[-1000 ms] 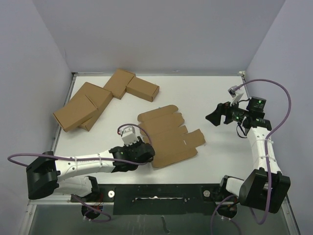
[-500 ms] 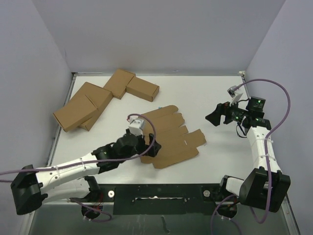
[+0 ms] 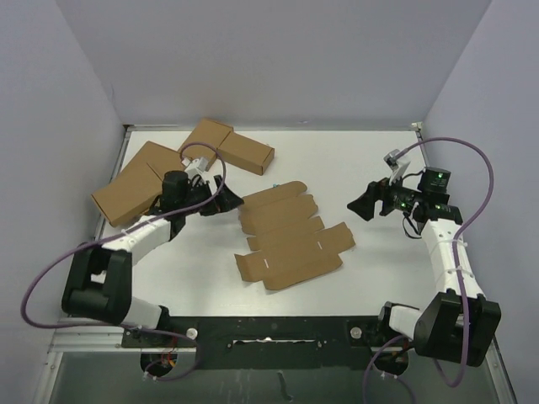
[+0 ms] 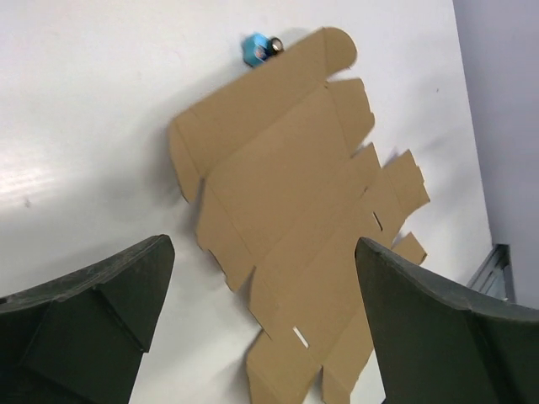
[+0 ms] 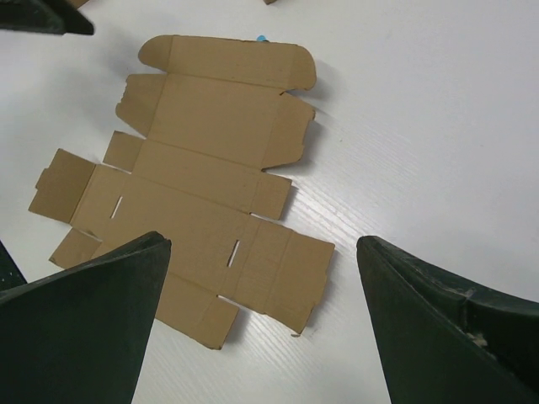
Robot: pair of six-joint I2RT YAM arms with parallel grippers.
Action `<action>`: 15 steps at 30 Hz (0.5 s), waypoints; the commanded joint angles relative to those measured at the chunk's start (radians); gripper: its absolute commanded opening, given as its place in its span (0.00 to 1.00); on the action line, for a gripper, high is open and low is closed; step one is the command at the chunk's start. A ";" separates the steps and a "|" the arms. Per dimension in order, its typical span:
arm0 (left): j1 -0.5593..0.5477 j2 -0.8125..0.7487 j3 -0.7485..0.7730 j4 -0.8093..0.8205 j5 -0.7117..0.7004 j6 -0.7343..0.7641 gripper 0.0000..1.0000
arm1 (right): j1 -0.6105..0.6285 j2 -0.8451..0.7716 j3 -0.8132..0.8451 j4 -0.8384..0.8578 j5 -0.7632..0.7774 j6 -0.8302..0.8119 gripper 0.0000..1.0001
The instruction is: Fold the paper box
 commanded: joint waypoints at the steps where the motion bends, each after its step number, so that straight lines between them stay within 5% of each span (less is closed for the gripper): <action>1: 0.114 0.221 0.134 0.267 0.312 -0.081 0.86 | 0.028 -0.019 0.003 0.031 -0.058 -0.044 0.98; 8: 0.137 0.519 0.365 0.139 0.393 -0.072 0.79 | 0.028 -0.017 0.010 0.021 -0.055 -0.051 0.98; 15: 0.096 0.597 0.494 -0.141 0.247 0.107 0.77 | 0.039 -0.004 0.017 0.019 -0.043 -0.049 0.98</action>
